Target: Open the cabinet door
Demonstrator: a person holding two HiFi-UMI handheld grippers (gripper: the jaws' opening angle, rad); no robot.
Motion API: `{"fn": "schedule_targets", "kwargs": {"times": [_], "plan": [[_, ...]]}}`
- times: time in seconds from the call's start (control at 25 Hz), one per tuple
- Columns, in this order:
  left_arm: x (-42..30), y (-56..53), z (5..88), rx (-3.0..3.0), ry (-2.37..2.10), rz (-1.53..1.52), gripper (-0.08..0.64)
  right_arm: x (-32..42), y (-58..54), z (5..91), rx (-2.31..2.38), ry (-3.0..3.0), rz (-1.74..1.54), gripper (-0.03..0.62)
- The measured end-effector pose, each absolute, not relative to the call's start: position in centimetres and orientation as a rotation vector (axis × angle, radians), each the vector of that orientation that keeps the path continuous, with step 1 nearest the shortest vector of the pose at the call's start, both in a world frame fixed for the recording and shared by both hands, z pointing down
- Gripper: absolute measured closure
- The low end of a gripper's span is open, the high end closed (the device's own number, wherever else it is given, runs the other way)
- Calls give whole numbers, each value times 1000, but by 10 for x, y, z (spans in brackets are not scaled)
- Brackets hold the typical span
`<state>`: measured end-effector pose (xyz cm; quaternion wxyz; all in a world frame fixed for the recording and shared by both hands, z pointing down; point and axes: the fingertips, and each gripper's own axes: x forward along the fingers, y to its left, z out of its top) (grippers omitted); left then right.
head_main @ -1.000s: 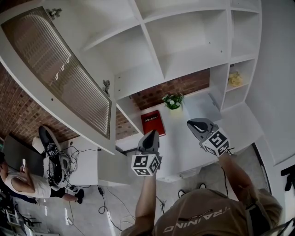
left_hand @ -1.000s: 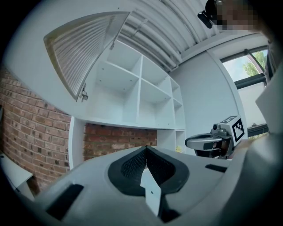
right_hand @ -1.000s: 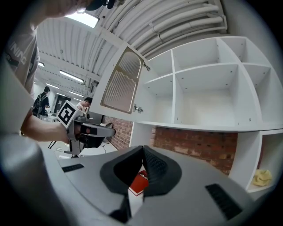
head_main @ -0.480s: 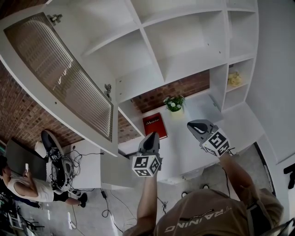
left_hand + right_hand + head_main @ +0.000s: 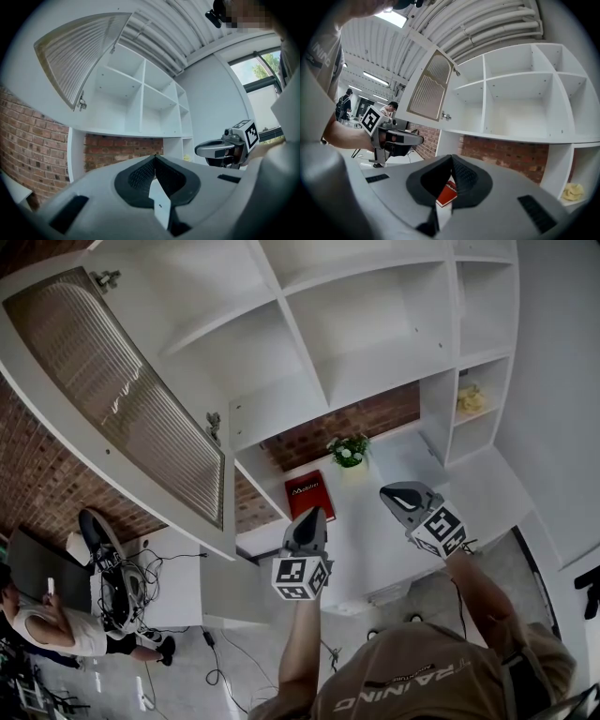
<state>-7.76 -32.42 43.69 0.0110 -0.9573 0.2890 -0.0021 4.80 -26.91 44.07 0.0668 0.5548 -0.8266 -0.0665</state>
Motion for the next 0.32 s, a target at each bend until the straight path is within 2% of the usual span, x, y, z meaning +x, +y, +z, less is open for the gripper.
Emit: {"fn": "schedule_targets", "kwargs": {"times": [0.32], "plan": [[-82, -327, 437, -2994, 913, 15, 551, 46, -271, 446, 1663, -2495, -196, 580]]}}
